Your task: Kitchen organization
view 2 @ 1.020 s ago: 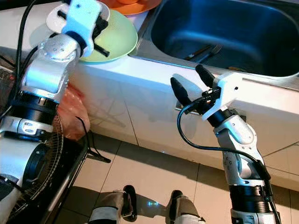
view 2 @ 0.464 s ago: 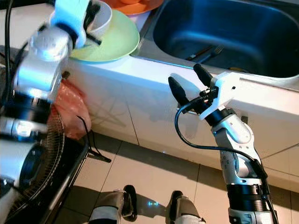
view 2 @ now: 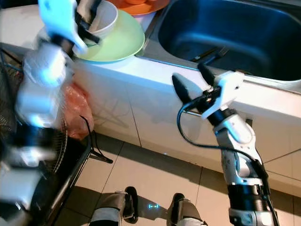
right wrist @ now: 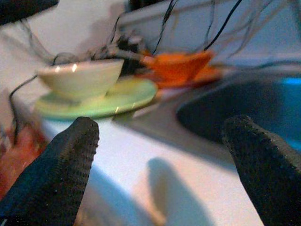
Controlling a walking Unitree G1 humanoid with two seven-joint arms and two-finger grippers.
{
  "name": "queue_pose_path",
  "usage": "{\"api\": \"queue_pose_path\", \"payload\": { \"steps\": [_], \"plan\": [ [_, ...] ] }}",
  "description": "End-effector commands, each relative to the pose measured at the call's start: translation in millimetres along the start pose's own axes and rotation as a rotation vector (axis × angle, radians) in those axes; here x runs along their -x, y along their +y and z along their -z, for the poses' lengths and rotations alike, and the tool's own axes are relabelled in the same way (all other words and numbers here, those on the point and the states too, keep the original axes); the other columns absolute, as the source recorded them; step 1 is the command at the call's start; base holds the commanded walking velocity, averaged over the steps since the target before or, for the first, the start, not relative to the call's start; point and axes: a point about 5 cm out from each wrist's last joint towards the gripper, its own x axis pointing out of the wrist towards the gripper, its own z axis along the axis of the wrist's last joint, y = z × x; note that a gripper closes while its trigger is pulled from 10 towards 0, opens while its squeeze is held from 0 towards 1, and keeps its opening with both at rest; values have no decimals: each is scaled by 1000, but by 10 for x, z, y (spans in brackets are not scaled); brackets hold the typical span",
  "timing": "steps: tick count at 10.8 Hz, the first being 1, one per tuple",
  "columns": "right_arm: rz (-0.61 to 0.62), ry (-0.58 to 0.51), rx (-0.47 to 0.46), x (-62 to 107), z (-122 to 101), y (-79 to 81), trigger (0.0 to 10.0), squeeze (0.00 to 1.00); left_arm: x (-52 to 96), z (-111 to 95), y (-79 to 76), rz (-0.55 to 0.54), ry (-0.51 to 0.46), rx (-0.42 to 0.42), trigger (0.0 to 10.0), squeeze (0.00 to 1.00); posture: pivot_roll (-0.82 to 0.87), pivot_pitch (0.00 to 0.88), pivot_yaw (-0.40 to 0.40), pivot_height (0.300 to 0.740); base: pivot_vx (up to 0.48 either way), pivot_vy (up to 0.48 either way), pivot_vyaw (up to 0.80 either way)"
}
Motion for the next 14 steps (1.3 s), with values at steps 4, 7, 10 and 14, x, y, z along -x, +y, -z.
{"api": "queue_pose_path", "payload": {
  "steps": [4, 7, 10, 14],
  "plan": [
    [169, -93, 89, 26, -161, -209, 10000, 0, 255, -22, -312, 51, -46, 63, 10000, 1000, 44, 206, 22, 740, 0, 0, 0],
    [264, -132, 181, 156, -305, -338, 10000, 0, 468, 84, -381, 4, -4, 74, 10000, 1000, 43, 213, 18, 740, 0, 0, 0],
    [378, -103, 256, 481, -346, -494, 10000, 0, 790, 206, -315, -97, 79, 39, 10000, 1000, 49, 231, 15, 740, 0, 0, 0],
    [492, 17, 279, 967, -203, -568, 10000, 0, 1247, 439, -310, -173, 238, 6, 10000, 1000, 62, 241, 11, 740, 0, 0, 0]
  ]
}}
